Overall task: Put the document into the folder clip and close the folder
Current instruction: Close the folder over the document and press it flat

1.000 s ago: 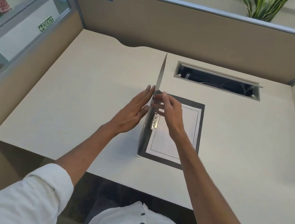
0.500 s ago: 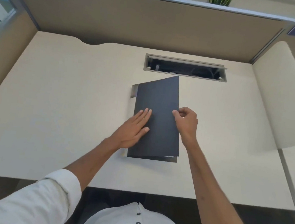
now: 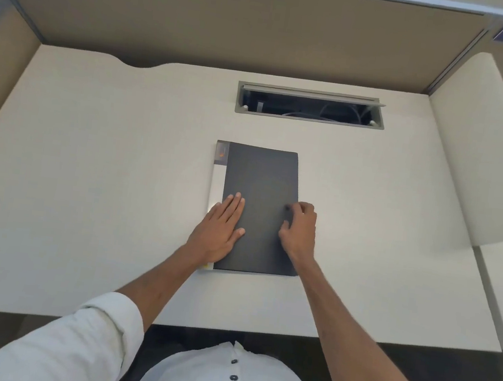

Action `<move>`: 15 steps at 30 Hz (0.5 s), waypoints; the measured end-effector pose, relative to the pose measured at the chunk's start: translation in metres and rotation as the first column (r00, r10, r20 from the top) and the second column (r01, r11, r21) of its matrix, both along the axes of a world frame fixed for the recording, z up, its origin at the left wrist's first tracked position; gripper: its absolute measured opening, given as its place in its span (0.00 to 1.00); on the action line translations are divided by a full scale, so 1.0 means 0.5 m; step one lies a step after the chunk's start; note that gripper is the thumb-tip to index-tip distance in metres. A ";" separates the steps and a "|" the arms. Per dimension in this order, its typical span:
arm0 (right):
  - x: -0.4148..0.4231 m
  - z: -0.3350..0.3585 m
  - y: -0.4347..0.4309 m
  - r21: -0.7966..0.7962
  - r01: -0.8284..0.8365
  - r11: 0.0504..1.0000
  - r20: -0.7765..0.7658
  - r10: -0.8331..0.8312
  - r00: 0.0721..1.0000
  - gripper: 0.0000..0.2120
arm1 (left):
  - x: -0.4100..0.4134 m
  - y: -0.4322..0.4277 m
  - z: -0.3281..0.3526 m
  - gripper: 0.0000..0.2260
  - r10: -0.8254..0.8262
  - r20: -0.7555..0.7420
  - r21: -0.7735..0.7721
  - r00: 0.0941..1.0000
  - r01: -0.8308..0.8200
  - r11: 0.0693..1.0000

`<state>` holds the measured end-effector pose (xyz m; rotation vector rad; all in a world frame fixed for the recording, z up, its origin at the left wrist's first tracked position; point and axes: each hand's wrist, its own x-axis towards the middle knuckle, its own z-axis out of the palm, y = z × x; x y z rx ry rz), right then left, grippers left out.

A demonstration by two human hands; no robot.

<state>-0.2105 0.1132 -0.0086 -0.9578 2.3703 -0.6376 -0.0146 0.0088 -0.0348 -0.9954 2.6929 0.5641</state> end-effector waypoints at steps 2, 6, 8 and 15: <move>0.003 -0.007 0.004 0.028 -0.067 0.997 -0.092 0.070 0.993 0.20 | 0.001 -0.001 -0.003 0.32 0.003 0.008 -0.006 1.000 -0.003 1.000; 0.019 -0.014 0.006 0.067 -0.240 0.968 -0.196 0.249 0.949 0.24 | 0.006 0.000 -0.004 0.32 0.026 -0.008 -0.016 1.000 -0.026 1.000; 0.036 -0.021 0.009 0.095 -0.352 0.931 -0.221 0.364 0.905 0.27 | 0.011 0.002 -0.004 0.32 0.043 -0.021 -0.017 0.999 -0.043 0.999; 0.076 -0.045 -0.009 0.246 -0.443 0.862 -0.211 0.494 0.844 0.32 | 0.042 -0.017 -0.002 0.33 0.041 -0.008 -0.009 0.999 -0.041 0.999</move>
